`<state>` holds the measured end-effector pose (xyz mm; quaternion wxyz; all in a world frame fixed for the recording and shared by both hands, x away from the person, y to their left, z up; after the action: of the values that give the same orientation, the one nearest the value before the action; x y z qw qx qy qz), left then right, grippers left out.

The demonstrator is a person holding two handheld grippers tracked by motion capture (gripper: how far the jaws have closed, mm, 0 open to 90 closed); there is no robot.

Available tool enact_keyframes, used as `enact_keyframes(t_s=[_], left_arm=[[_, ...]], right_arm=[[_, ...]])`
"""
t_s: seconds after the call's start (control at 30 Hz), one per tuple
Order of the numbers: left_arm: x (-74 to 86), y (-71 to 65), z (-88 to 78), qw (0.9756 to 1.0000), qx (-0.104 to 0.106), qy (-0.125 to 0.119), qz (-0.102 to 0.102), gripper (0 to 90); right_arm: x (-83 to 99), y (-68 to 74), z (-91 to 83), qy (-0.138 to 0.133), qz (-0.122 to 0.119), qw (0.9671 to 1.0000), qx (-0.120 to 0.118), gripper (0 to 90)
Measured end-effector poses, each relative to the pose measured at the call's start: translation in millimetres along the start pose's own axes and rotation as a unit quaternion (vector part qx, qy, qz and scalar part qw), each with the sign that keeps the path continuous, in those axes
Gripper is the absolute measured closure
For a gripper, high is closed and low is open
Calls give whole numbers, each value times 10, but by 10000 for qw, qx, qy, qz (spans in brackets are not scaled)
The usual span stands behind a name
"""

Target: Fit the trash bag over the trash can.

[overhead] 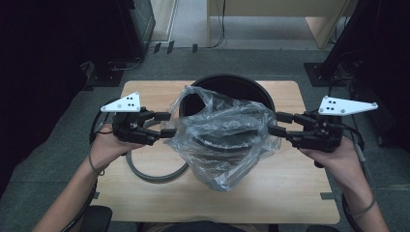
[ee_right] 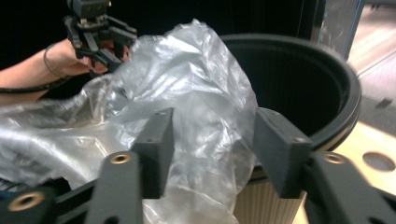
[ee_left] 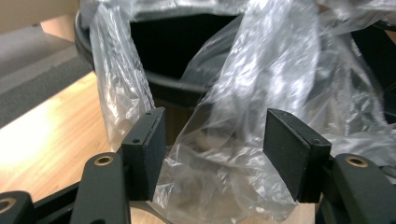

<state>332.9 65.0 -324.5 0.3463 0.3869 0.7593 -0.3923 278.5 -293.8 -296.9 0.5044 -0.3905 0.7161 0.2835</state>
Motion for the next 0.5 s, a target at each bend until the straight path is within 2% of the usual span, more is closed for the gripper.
enact_keyframes(t_s=[0.1,0.17,0.23,0.37,0.4,0.5], left_arm=[[32,48,51,9999,10,60,-112,411],[35,74,89,9998,7,78,-185,440],[32,92,127,9997,-29,96,-216,490],[12,95,193,9996,-125,190,-171,674],[7,93,204,9996,-137,213,-144,739],[-25,87,237,9993,-224,280,-79,854]], right_arm=[[68,-7,32,163,14,9998,-87,717],[107,-3,27,224,-69,9996,-130,806],[133,-13,10,294,-148,9994,-130,842],[179,-32,-12,394,-219,9989,-97,864],[194,-50,-16,422,-218,9988,-68,866],[232,-107,-17,491,-171,9986,10,878]])
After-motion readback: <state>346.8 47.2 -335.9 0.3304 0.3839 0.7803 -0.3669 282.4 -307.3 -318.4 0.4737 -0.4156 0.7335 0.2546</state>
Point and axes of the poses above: each handheld gripper's, and its own axes: z roughly forward along the jaws, x roughly out of its underside, y roughly to its left, the point moved 6 cm from there along z, roughly forward along the jaws, and after that the axes turned 12 degrees about -z, right-handed, at the moved point
